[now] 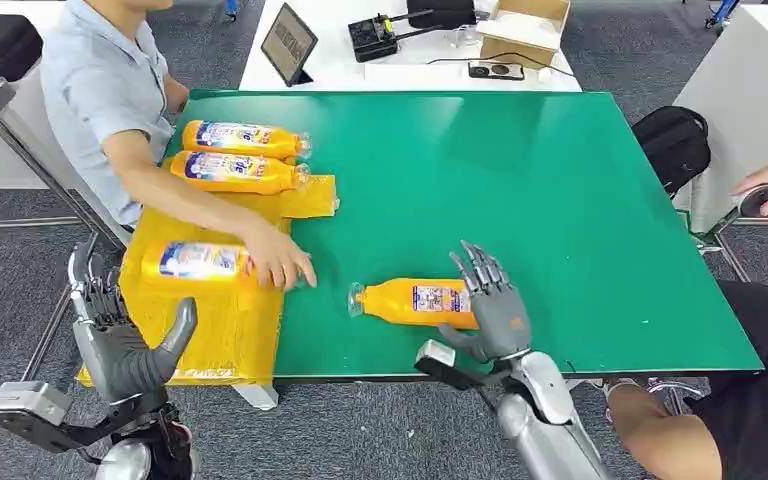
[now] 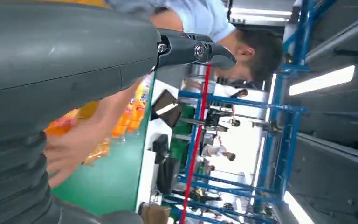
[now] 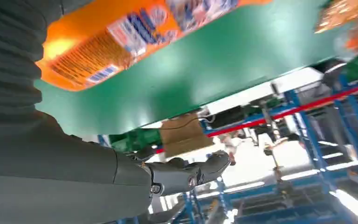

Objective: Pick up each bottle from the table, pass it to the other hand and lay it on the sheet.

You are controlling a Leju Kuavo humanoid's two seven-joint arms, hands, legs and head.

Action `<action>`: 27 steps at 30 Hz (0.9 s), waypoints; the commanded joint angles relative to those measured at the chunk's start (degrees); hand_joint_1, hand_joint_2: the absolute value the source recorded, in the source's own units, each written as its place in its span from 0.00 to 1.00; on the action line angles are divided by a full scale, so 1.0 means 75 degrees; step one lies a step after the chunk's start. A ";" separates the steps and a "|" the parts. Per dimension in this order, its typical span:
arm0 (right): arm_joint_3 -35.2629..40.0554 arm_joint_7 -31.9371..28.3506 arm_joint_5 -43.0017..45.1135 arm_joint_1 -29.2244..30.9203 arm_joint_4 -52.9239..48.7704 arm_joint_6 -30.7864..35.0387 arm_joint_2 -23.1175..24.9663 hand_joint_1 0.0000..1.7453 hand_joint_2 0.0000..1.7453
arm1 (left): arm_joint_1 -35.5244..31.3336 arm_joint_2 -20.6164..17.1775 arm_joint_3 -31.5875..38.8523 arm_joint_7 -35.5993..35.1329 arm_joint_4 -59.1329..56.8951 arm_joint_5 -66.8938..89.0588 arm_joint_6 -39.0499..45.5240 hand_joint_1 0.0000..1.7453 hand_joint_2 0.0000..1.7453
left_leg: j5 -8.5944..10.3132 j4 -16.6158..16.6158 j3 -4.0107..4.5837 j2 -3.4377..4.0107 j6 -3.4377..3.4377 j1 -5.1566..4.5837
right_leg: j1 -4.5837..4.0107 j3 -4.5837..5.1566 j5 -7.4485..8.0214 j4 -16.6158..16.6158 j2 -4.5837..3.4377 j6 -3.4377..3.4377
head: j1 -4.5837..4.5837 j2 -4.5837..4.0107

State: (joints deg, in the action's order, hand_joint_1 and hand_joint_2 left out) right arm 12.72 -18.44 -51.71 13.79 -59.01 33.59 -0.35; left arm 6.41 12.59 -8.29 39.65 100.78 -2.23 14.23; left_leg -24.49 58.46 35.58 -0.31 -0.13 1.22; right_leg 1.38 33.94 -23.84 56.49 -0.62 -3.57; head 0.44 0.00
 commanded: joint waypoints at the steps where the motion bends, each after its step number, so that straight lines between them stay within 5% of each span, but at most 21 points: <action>1: -0.0261 0.0677 -0.0131 0.1486 0.2806 -0.0590 0.0113 0.00 1.00 | -0.0231 -0.0169 -0.0223 -0.0338 -0.0424 -0.0129 0.0058 0.00 1.00 | -0.0008 -0.0014 -0.0041 0.0018 0.0010 0.0001 | -0.0007 -0.0036 -0.0002 -0.0015 -0.0007 0.0024 | 0.0003 0.0000; 23: -0.0200 0.0751 -0.0028 0.1999 0.3678 -0.1127 0.0146 0.00 1.00 | -0.0345 -0.0233 -0.0247 -0.0376 -0.0484 -0.0090 -0.0005 0.00 1.00 | -0.0005 -0.0008 -0.0022 0.0009 0.0008 -0.0003 | -0.0002 -0.0017 -0.0003 -0.0005 0.0000 0.0019 | 0.0003 0.0000; 27: 0.0049 0.1472 -0.0491 0.2206 0.4069 -0.1128 0.0152 0.00 1.00 | -0.0251 -0.0217 -0.0235 -0.0502 -0.0399 -0.0119 -0.0055 0.00 1.00 | -0.0003 -0.0006 -0.0016 0.0010 0.0005 0.0000 | -0.0003 -0.0012 0.0000 -0.0005 -0.0003 0.0013 | 0.0003 0.0000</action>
State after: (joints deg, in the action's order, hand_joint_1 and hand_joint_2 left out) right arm 11.82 -12.81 -51.98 24.82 -39.08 25.75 0.09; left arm 5.67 12.59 -9.35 36.85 100.52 -3.10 14.27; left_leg -24.50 58.46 35.58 -0.30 -0.13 1.22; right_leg 1.37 33.95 -23.84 56.49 -0.63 -3.57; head 0.46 0.00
